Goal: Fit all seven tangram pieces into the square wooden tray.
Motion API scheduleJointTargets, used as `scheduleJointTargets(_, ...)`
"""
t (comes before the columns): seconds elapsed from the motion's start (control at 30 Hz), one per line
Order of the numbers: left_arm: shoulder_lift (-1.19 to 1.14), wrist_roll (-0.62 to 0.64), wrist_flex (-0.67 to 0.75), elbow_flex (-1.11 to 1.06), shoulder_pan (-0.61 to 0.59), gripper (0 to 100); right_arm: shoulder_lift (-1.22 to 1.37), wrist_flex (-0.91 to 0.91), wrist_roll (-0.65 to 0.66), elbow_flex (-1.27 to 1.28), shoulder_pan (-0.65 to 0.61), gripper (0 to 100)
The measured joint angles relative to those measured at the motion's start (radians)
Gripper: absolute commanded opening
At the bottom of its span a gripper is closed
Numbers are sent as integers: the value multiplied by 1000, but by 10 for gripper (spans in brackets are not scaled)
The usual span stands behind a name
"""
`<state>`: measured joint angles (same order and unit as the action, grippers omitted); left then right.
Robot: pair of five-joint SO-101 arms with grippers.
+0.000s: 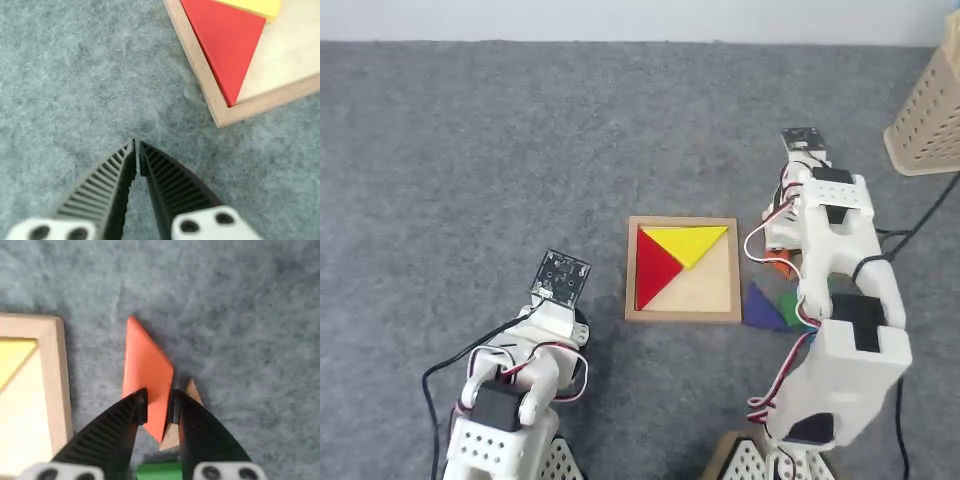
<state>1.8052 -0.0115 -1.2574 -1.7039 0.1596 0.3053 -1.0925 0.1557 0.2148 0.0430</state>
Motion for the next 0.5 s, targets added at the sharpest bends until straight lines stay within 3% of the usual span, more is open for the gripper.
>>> scheduleJointTargets(0.23, 0, 0, 0, 0, 0, 12, -146, -12, 0, 48, -63, 180)
scheduleJointTargets(0.5, 0, 0, 0, 0, 0, 12, -242, 69, 0, 184, -141, 184)
